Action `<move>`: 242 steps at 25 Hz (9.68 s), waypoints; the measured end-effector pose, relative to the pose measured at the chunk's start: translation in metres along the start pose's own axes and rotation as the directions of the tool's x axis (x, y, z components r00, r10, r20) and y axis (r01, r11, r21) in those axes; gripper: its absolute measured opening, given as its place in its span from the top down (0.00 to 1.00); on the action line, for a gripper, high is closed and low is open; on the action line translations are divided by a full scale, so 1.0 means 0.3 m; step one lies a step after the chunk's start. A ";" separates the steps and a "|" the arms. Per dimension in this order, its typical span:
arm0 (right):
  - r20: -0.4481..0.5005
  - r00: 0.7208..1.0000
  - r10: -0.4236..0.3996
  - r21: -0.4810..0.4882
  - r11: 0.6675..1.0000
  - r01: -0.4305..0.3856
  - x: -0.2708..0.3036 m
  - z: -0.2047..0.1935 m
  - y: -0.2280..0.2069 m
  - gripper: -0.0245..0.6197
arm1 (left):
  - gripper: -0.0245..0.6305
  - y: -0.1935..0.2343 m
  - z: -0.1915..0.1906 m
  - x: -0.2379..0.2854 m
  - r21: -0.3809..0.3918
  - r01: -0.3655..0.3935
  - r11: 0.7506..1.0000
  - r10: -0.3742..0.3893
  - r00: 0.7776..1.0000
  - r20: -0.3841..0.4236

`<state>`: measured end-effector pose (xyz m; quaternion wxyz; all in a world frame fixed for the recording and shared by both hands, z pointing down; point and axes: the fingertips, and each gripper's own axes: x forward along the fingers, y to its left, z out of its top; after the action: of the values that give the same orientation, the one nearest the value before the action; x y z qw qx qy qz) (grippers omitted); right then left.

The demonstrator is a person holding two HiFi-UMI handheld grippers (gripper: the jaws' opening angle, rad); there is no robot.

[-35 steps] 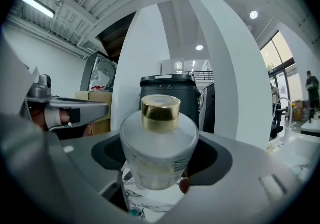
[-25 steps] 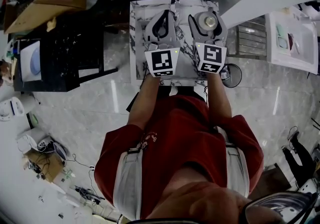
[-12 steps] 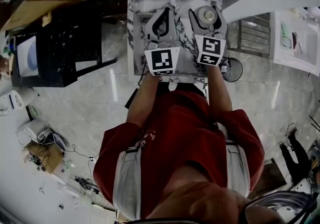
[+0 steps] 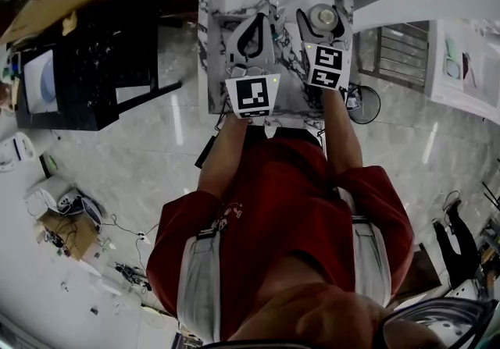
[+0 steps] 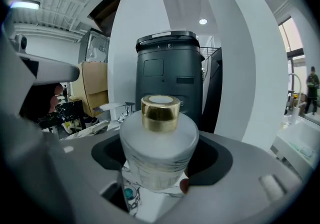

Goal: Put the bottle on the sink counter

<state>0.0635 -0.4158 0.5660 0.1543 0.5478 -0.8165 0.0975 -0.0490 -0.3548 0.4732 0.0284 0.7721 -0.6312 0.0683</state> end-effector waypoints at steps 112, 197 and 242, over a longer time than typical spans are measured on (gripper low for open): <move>-0.138 0.989 -0.062 -0.052 0.997 0.056 0.147 -0.252 -0.015 0.35 | 0.97 0.017 -0.070 -0.090 0.014 -0.024 1.000 0.024 0.999 -0.041; 0.443 0.895 -0.048 -0.055 0.995 0.080 -0.550 0.525 0.167 0.50 | 0.97 0.024 0.311 -0.268 0.038 0.061 0.997 -0.068 0.970 0.234; 0.403 0.915 -0.017 -0.088 0.994 0.057 -0.559 0.503 0.174 0.96 | 0.97 -0.047 0.315 -0.264 0.055 0.089 0.995 -0.099 0.968 0.229</move>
<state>0.0523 -0.3006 0.3655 0.0121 0.5633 -0.8240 -0.0599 -0.0442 -0.2874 0.3692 -0.0593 0.8042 -0.5913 -0.0093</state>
